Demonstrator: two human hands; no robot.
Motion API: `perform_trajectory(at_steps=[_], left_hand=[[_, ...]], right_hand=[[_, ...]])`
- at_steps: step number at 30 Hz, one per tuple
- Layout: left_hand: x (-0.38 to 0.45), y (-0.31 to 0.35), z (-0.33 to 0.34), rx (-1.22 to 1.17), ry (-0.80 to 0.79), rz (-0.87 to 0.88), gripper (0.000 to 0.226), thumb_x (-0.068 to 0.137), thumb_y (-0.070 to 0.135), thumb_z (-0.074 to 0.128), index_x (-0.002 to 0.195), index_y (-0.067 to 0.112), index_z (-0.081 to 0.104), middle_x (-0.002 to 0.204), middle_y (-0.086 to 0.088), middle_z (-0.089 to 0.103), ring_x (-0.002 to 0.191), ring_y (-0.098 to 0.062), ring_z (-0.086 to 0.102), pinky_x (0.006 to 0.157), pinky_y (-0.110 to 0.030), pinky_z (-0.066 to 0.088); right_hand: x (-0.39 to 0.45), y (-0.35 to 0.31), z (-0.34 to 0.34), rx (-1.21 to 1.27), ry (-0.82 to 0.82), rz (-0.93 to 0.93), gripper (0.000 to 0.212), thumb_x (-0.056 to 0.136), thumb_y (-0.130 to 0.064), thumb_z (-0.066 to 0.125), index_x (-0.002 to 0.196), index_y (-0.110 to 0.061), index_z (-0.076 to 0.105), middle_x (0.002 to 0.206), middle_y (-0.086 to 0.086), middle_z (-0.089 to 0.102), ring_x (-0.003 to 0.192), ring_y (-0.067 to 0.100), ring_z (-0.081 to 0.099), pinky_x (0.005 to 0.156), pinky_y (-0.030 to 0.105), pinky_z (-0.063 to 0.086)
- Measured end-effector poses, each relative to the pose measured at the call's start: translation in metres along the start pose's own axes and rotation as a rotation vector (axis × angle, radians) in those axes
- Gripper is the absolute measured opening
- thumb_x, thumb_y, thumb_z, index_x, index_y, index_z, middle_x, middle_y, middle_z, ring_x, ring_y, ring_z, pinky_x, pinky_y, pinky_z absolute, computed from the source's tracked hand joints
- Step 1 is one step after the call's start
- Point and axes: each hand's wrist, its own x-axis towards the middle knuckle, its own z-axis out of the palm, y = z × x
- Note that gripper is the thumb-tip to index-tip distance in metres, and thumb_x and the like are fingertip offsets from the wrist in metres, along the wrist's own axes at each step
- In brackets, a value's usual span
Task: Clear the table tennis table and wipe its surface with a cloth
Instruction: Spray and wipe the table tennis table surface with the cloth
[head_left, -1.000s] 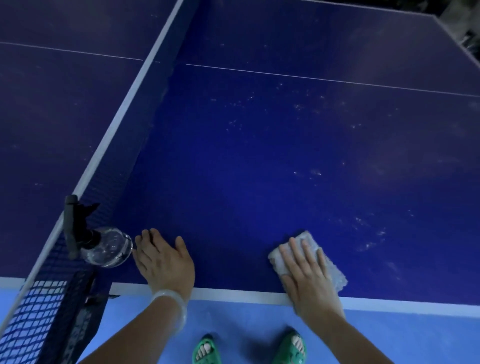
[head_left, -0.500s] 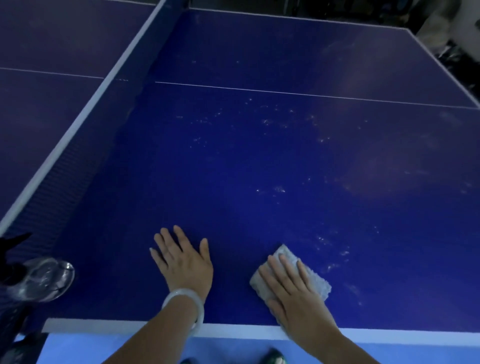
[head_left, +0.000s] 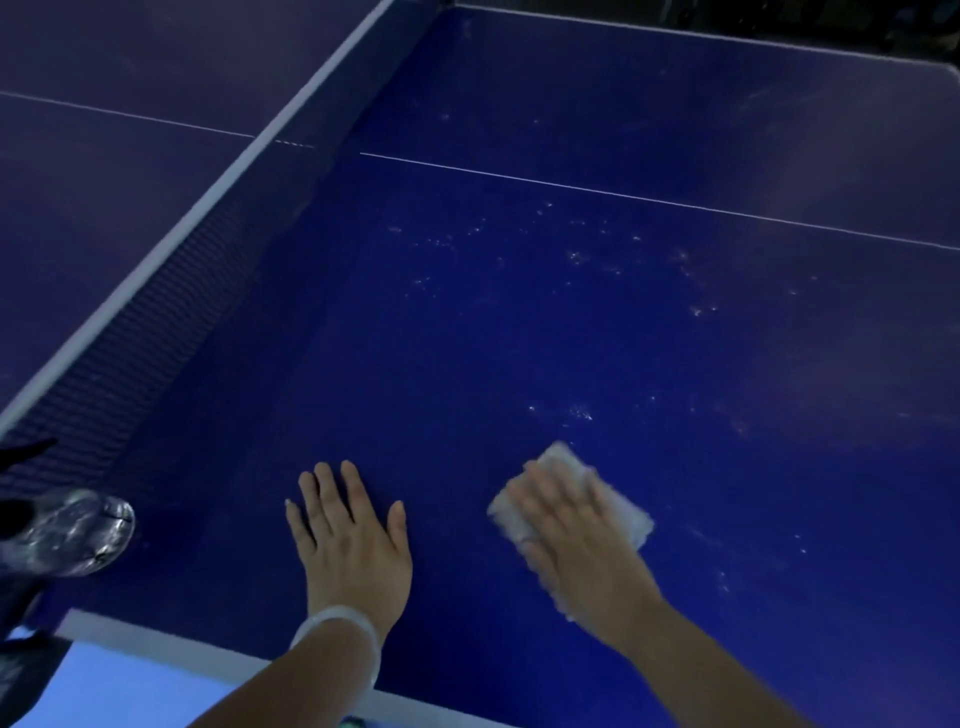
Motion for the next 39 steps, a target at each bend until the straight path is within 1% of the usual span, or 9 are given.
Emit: perform_trajectory(at_steps=[2, 6, 12, 18, 21, 24, 27, 34, 39], left_hand=[[-0.001, 0.000, 0.000, 0.004, -0.008, 0.005, 0.080, 0.091, 0.055, -0.005, 0.153, 0.005, 0.004, 0.161, -0.021, 0.007, 0.150, -0.034, -0.001, 0.121, -0.052, -0.001], [0.000, 0.000, 0.001, 0.004, 0.001, 0.011, 0.079, 0.092, 0.054, -0.004, 0.152, 0.004, 0.006, 0.160, -0.022, 0.010, 0.150, -0.034, 0.002, 0.121, -0.053, 0.003], [0.001, 0.000, 0.002, -0.010, 0.017, 0.013, 0.081, 0.089, 0.056, -0.013, 0.152, 0.007, 0.000, 0.161, -0.019, 0.004, 0.150, -0.032, -0.004, 0.121, -0.050, -0.003], [0.003, 0.000, 0.001, -0.008, 0.009, 0.000, 0.080, 0.086, 0.058, -0.013, 0.151, 0.010, -0.009, 0.162, -0.015, -0.003, 0.149, -0.030, -0.012, 0.121, -0.048, -0.009], [0.001, 0.000, 0.000, -0.004, 0.001, 0.008, 0.079, 0.090, 0.056, -0.007, 0.152, 0.008, -0.002, 0.162, -0.018, 0.004, 0.150, -0.031, -0.006, 0.121, -0.051, -0.003], [0.001, 0.001, -0.003, -0.014, -0.007, 0.020, 0.078, 0.093, 0.054, 0.005, 0.152, 0.003, 0.014, 0.159, -0.023, 0.017, 0.149, -0.036, 0.008, 0.121, -0.054, 0.008], [0.000, 0.001, -0.002, -0.002, -0.014, 0.031, 0.077, 0.094, 0.053, 0.005, 0.151, 0.002, 0.014, 0.158, -0.024, 0.017, 0.149, -0.037, 0.009, 0.120, -0.055, 0.009], [0.000, 0.000, 0.000, 0.013, -0.010, 0.030, 0.078, 0.093, 0.052, 0.003, 0.151, 0.001, 0.012, 0.158, -0.025, 0.014, 0.149, -0.038, 0.007, 0.121, -0.054, 0.004], [0.000, -0.003, 0.000, -0.013, -0.014, 0.032, 0.073, 0.096, 0.050, 0.008, 0.150, 0.002, 0.002, 0.160, -0.024, 0.009, 0.149, -0.037, 0.001, 0.120, -0.054, 0.004]], right_hand=[[-0.002, 0.034, 0.005, 0.053, -0.077, 0.334, 0.079, 0.095, -0.041, 0.044, 0.156, -0.019, -0.002, 0.160, 0.013, -0.019, 0.144, 0.040, -0.024, 0.112, 0.065, 0.000], [-0.008, 0.019, -0.003, 0.390, 0.025, 0.846, 0.062, 0.099, -0.047, 0.000, 0.154, -0.022, -0.014, 0.162, 0.005, -0.019, 0.149, 0.027, -0.017, 0.119, 0.055, 0.002], [0.078, -0.074, -0.023, 0.267, 0.143, 0.214, 0.063, 0.101, -0.043, 0.011, 0.156, -0.017, -0.004, 0.162, 0.012, -0.010, 0.149, 0.033, -0.013, 0.119, 0.058, -0.002], [0.146, 0.005, -0.026, 0.031, 0.027, 0.014, 0.066, 0.096, -0.043, 0.019, 0.156, -0.018, 0.007, 0.164, 0.010, -0.006, 0.149, 0.034, -0.015, 0.114, 0.064, 0.000], [0.122, 0.078, -0.010, 0.037, -0.054, 0.385, 0.067, 0.097, -0.038, 0.038, 0.155, -0.019, 0.010, 0.163, 0.012, -0.007, 0.148, 0.038, -0.011, 0.111, 0.069, 0.008], [0.075, 0.125, -0.001, 0.371, -0.005, 0.925, 0.062, 0.101, -0.044, 0.017, 0.156, -0.022, 0.001, 0.164, 0.005, -0.006, 0.150, 0.029, -0.007, 0.117, 0.061, 0.004], [0.063, 0.100, -0.007, 0.431, 0.037, 1.148, 0.062, 0.100, -0.046, 0.009, 0.157, -0.020, 0.005, 0.164, 0.006, -0.001, 0.150, 0.030, -0.002, 0.119, 0.058, 0.001], [0.073, -0.066, -0.017, 0.237, 0.153, 0.414, 0.061, 0.103, -0.042, 0.017, 0.156, -0.013, 0.010, 0.163, 0.012, 0.009, 0.150, 0.034, 0.001, 0.118, 0.057, 0.012], [0.011, -0.017, 0.005, 0.133, 0.001, 0.251, 0.062, 0.100, -0.033, 0.026, 0.155, -0.023, 0.001, 0.163, 0.015, -0.002, 0.148, 0.040, -0.011, 0.113, 0.064, 0.008]])
